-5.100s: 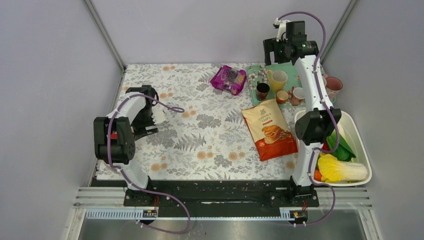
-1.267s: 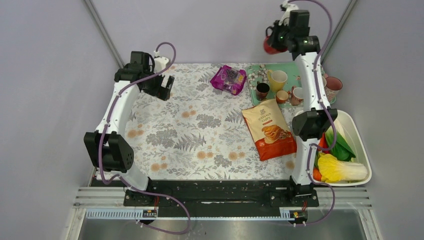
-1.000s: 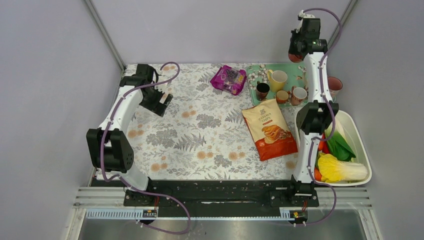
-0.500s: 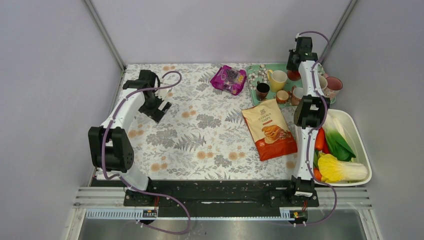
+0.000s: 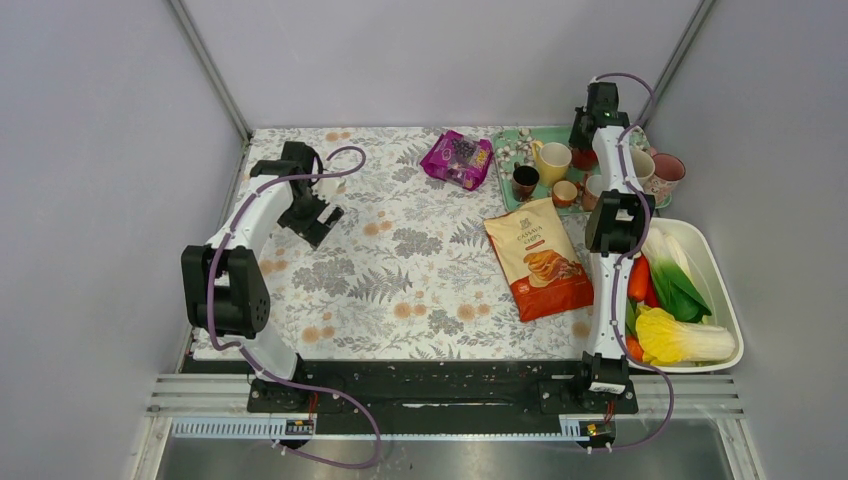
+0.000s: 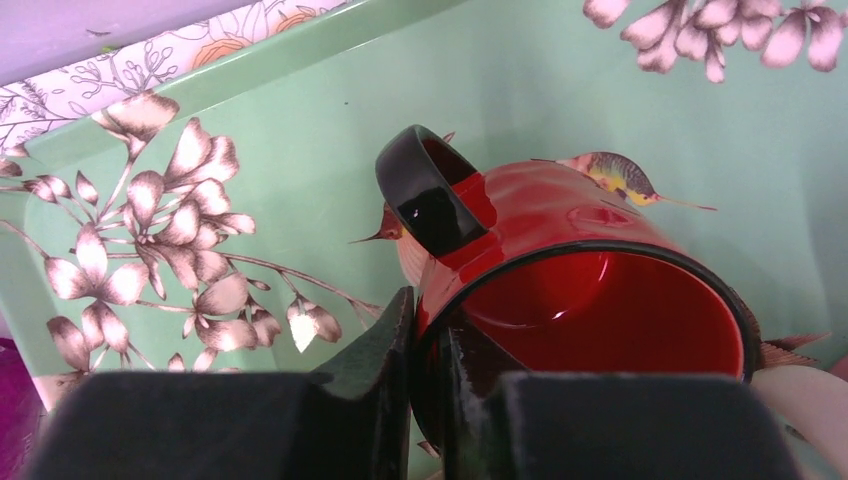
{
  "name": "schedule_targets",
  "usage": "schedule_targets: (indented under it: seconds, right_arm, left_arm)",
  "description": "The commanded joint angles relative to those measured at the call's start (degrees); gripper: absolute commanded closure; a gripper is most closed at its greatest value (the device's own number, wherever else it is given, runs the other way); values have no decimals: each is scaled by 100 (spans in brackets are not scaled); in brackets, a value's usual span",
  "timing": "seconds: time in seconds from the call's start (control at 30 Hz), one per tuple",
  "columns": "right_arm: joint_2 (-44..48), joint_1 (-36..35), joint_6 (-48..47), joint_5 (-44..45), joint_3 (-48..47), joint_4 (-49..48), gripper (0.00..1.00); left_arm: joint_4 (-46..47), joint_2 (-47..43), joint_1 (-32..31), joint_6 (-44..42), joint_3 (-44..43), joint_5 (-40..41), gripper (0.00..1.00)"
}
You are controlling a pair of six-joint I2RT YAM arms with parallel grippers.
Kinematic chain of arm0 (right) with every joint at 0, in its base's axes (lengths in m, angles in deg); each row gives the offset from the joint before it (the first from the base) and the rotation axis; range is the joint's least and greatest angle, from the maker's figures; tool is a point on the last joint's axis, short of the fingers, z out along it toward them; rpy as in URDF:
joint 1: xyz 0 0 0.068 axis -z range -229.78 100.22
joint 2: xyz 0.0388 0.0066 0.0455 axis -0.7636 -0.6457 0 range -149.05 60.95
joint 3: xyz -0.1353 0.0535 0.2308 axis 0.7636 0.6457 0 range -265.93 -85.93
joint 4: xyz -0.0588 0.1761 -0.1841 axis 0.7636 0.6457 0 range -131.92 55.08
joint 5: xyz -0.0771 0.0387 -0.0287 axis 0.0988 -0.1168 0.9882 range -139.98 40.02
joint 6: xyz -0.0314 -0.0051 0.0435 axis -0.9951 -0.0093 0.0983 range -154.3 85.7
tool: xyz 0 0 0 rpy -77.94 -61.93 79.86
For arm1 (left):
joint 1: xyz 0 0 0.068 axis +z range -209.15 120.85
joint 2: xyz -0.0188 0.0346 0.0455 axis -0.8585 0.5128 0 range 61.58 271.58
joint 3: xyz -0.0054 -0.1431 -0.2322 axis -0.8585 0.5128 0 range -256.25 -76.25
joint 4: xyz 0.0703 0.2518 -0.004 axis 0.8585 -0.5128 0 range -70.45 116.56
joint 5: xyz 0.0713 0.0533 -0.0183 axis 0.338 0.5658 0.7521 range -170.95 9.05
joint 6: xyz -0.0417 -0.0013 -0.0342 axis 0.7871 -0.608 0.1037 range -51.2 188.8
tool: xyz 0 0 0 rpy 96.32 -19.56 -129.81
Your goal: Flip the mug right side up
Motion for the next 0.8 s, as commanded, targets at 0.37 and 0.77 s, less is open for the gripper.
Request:
schedule_targets:
  seconds: [0.37, 0.77]
  right_arm:
    - [747, 85, 86, -485, -285, -573, 31]
    - [2230, -20, -126, -1526, 422, -383, 1]
  left_arm:
    - [-1125, 15, 16, -1171, -365, -926, 1]
    - [-2438, -875, 357, -3757, 1192, 359, 5]
